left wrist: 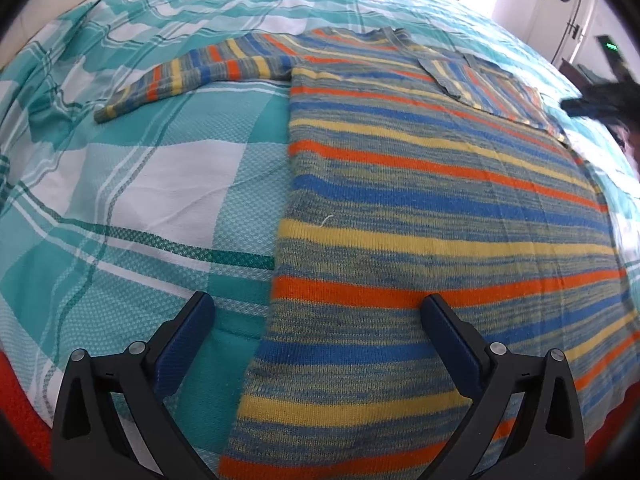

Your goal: Fold small clothes

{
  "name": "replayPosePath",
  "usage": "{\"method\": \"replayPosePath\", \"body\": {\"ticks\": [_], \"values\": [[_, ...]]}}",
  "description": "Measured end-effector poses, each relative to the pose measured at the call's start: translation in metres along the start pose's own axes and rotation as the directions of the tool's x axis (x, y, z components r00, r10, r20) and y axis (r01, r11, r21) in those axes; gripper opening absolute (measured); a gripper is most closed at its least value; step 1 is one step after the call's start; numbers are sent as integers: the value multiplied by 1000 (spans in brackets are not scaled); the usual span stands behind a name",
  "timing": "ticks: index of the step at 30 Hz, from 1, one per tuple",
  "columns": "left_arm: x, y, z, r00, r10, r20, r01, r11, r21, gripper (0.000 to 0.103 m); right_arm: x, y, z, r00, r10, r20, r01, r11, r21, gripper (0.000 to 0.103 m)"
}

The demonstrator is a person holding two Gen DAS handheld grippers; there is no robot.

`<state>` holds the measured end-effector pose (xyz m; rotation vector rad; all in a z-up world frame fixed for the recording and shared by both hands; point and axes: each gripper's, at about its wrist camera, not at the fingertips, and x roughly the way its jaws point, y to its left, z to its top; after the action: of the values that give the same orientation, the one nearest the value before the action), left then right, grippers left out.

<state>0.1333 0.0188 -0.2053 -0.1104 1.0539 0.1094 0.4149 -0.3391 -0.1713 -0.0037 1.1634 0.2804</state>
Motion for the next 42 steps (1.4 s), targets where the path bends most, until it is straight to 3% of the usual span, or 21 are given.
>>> {"method": "replayPosePath", "body": {"ticks": [4,6,10,12,14,17,19,23,24,26,27,29,30,32,42], "values": [[-4,-1,-4,1000,0,-11,0,1000,8,102,-31,46,-79,982,166,-85,-178,973,-149,37],[-7,-2,-7,999,1,-34,0,1000,18,102,-38,67,-123,971,182,-153,-211,957,-201,39],[-18,-7,-21,995,16,-97,-8,997,83,102,-40,72,-213,956,112,-271,-172,963,-207,42],[-25,-11,-27,995,13,-101,-1,994,110,102,-54,65,-241,971,114,-210,-151,974,-170,51],[-34,-15,-29,996,-34,-85,43,993,109,101,-67,59,-256,980,102,-172,-122,986,-112,52],[-53,-21,-24,992,-128,15,126,988,89,101,-98,60,-262,996,90,-8,-90,996,7,52],[-61,-27,-14,986,-135,94,127,988,89,102,-114,68,-258,990,99,105,-102,994,25,53],[-52,-43,29,974,-126,188,108,988,106,102,-116,91,-236,968,94,231,-84,995,-50,77],[-47,-46,40,972,-115,203,96,990,99,102,-105,95,-233,965,65,255,-50,997,-65,78],[-25,-49,61,978,-83,190,72,995,66,102,-86,93,-225,971,19,239,-5,998,-57,80],[-11,-48,66,984,-63,169,56,997,46,102,-72,84,-225,983,0,185,5,1000,-31,80],[31,-42,65,998,7,63,-9,1000,28,103,-43,68,-231,995,-1,95,-1,1000,20,81],[48,-40,59,999,24,32,-25,999,39,103,-40,64,-238,991,14,132,-15,1000,7,85],[41,-29,45,987,-41,154,39,999,13,103,-39,63,-243,988,15,154,-12,1000,-21,90],[43,-26,47,991,-25,131,24,1000,3,103,-35,68,-248,986,23,166,-10,997,-75,102]]}}
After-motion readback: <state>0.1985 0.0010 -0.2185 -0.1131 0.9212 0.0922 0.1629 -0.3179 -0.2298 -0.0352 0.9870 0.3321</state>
